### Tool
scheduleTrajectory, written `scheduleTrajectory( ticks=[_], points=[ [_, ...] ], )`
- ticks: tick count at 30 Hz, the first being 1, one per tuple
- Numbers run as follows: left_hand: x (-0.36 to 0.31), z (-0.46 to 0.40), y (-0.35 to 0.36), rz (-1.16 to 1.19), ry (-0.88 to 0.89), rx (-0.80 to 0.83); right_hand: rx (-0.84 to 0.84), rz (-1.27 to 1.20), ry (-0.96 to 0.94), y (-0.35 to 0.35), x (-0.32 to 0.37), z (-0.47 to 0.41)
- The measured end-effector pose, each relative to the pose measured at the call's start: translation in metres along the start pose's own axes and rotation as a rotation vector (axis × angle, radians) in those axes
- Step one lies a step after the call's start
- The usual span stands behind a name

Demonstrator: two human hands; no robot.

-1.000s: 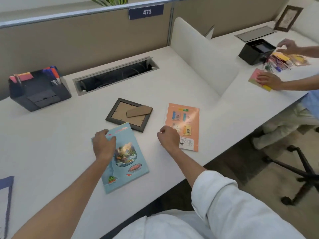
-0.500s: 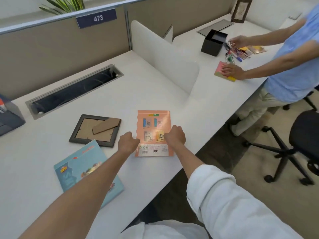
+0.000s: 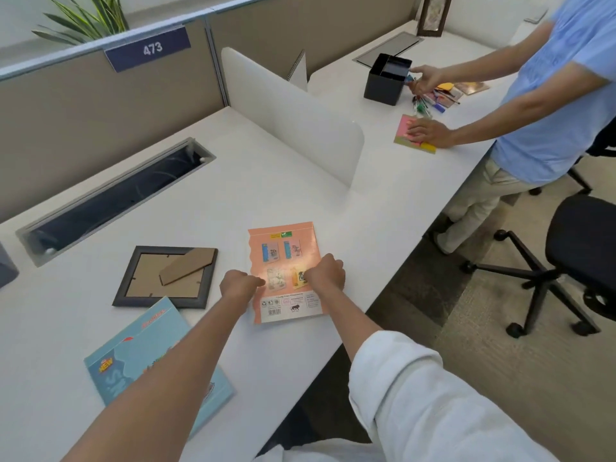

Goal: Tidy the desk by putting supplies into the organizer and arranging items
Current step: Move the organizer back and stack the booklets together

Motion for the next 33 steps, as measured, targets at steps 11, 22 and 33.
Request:
scheduleTrajectory(
  ticks=[11,22,33],
  points=[
    [-0.004,0.024,-0.052,0.337,0.101,0.095,0.177,-0.447,-0.005,0.026,0.039,0.036],
    [0.044,0.067,-0.187,0.641,0.153,-0.031,0.324,-0.492,-0.210,0.078,0.120,0.132],
    [0.035,0.141,-0.246,0.101,0.626,-0.463,0.726,-0.440,-0.483,0.143,0.174,0.252]
  ],
)
Point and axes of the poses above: each hand's wrist, its own z-axis away from the middle knuckle, its own y-axis out of the palm, x = y × z, the point moved 6 cm from there along -z, towards the middle knuckle, and after that the axes turned 4 degrees about y, right-handed, at the moved point
